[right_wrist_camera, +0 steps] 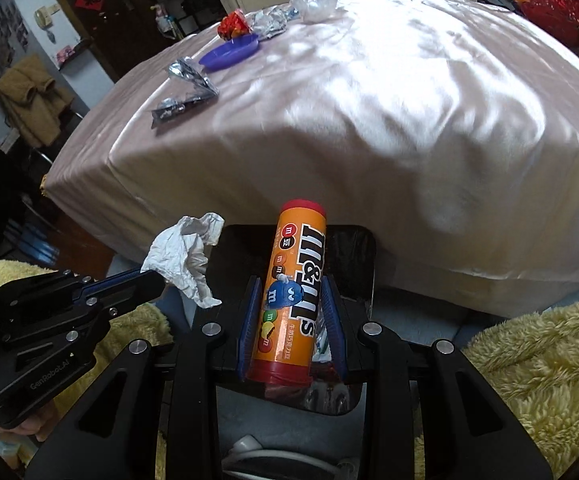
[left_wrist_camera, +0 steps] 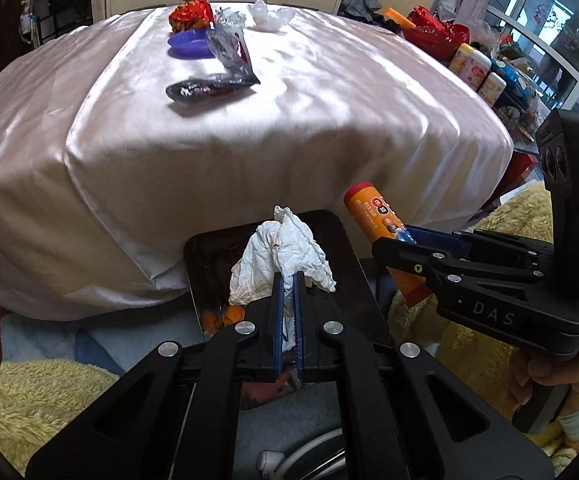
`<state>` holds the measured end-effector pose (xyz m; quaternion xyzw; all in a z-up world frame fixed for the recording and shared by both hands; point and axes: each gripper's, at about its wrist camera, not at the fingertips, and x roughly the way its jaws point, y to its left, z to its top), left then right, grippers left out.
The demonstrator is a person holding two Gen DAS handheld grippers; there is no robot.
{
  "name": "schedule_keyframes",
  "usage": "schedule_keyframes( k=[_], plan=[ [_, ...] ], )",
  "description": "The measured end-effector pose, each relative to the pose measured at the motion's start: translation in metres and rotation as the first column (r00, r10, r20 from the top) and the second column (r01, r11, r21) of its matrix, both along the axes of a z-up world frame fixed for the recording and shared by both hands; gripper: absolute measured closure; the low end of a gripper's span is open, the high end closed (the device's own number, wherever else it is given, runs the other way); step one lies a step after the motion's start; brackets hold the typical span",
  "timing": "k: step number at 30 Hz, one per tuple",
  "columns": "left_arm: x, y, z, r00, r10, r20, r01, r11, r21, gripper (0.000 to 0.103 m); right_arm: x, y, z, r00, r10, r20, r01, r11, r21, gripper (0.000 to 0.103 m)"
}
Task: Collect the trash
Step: 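Carry the tissue and M&M's tube over the black bin and release both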
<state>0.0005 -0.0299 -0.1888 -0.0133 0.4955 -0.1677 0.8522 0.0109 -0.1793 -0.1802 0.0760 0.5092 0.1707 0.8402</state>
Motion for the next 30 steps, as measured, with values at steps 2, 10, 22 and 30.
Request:
schedule_keyframes(
  k=[2, 10, 22, 30],
  plan=[
    [0.001, -0.002, -0.009, 1.0, -0.009, -0.019, 0.009, 1.0, 0.007, 0.1, 0.0, 0.004, -0.005, 1.0, 0.016, -0.01, -0.016, 1.0, -0.008, 0.071],
    [0.001, -0.002, -0.025, 0.999, -0.004, -0.046, 0.005, 1.0, 0.028, 0.1, 0.002, 0.009, -0.014, 0.999, 0.04, -0.033, -0.04, 0.999, -0.008, 0.071],
    [0.001, 0.006, -0.038, 0.996, 0.027, -0.086, -0.024, 0.999, 0.034, 0.099, 0.005, 0.009, -0.019, 0.997, 0.063, -0.048, -0.063, 0.998, 0.017, 0.069],
    [0.006, 0.005, -0.042, 0.993, 0.041, -0.107, -0.037, 0.998, 0.048, 0.08, 0.007, 0.0, -0.019, 0.998, 0.027, -0.052, -0.026, 0.999, 0.024, 0.059]
  ],
)
